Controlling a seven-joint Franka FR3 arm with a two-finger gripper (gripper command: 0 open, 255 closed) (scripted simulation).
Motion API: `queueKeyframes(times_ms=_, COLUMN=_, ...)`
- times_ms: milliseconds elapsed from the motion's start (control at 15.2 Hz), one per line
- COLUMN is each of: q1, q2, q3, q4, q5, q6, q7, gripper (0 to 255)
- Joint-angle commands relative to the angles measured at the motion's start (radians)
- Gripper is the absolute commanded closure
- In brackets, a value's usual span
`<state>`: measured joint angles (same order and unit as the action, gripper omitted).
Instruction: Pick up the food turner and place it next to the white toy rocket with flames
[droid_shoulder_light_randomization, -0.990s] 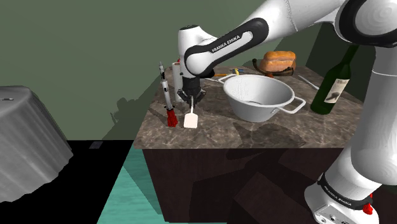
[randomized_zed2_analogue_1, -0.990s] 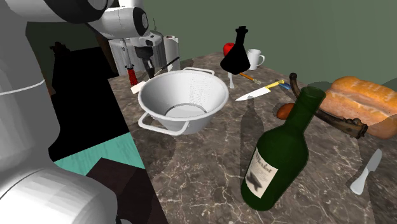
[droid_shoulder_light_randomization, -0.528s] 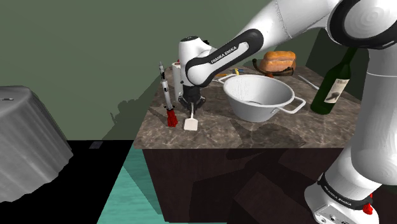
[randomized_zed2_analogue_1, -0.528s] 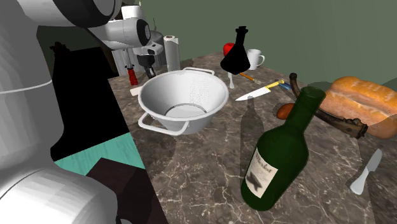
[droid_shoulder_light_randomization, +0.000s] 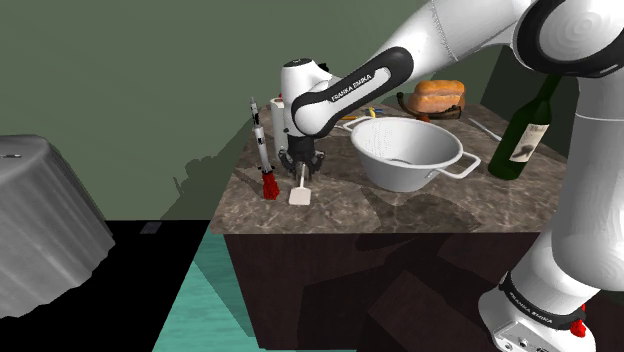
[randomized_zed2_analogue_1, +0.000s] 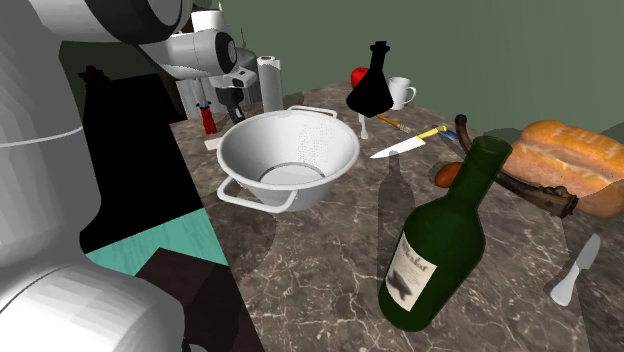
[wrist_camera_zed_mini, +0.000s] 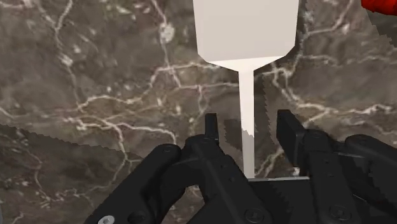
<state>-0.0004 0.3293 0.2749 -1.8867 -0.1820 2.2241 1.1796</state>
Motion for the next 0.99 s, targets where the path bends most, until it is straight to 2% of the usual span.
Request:
queueKeyframes(times_ms=0, q1=0.0, q2=0.0, q3=0.0, q4=0.0, q5=0.0, q6=0.0, q7=0.0, gripper=0)
queueKeyframes(times_ms=264, q1=0.0, q2=0.0, q3=0.0, q4=0.0, q5=0.0, q6=0.0, q7=0.0, gripper=0)
queueKeyframes(times_ms=528, q1=-0.004, q2=-0.062, q3=0.012, q4=0.048, q5=0.028, q6=-0.106, q7=-0.018, gripper=0)
queueKeyframes(times_ms=924, q1=-0.003, q2=-0.062, q3=0.012, q4=0.048, q5=0.028, q6=-0.106, q7=-0.018, gripper=0)
